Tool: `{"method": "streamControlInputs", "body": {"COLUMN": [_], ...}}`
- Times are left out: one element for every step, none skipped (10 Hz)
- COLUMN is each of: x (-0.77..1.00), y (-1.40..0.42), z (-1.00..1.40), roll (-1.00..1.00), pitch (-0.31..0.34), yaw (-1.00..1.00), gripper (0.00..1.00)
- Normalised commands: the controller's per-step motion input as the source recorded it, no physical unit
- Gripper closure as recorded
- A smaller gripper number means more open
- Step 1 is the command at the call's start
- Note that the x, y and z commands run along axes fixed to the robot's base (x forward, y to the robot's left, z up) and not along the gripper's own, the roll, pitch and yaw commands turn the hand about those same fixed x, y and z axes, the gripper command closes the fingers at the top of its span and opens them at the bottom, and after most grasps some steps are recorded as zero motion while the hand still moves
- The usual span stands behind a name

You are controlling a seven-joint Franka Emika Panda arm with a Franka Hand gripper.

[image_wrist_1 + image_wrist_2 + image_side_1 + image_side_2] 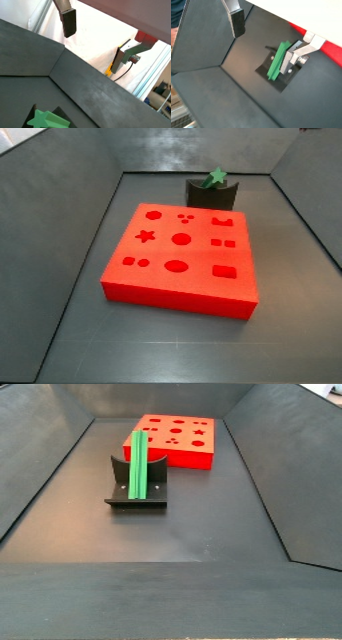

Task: Pick up the star object. Move up. Place the star object on the fixture. Regrasp the star object. Move to above the board. Insert the star object.
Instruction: Regrasp the star object.

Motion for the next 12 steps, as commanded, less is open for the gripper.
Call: {"method": "streamControlInputs", "body": {"x": [0.11,0.11,0.09,0.08,0.03,0.03,0.05,0.05,0.06,0.07,0.08,0.08], "y": [-0.06,-0.04,-0.05,-0.05,0.04,0.04,0.04,0.03,0.03,0.03,0.03,0.02], "z": [-0.01,0.0,-0.01,-0.01,-1.0,-1.0,-1.0,-1.0,-1.0,-1.0,-1.0,-1.0], "roll": [0.34,0.23,0.18,0.17,0.11,0.11,0.11,0.1,0.08,0.08,0.08,0.08], "pitch": [0.122,0.082,0.028,0.001,0.026,0.021,-0.033,-0.06,-0.101,-0.125,-0.128,-0.127], "yaw": [0.26,0.26,0.24,0.23,0.25,0.23,0.19,0.17,0.14,0.09,0.05,0.03], "gripper": [0.0,0.0,0.0,0.0,0.0,0.0,0.0,0.0,0.0,0.0,0.0,0.0]}}
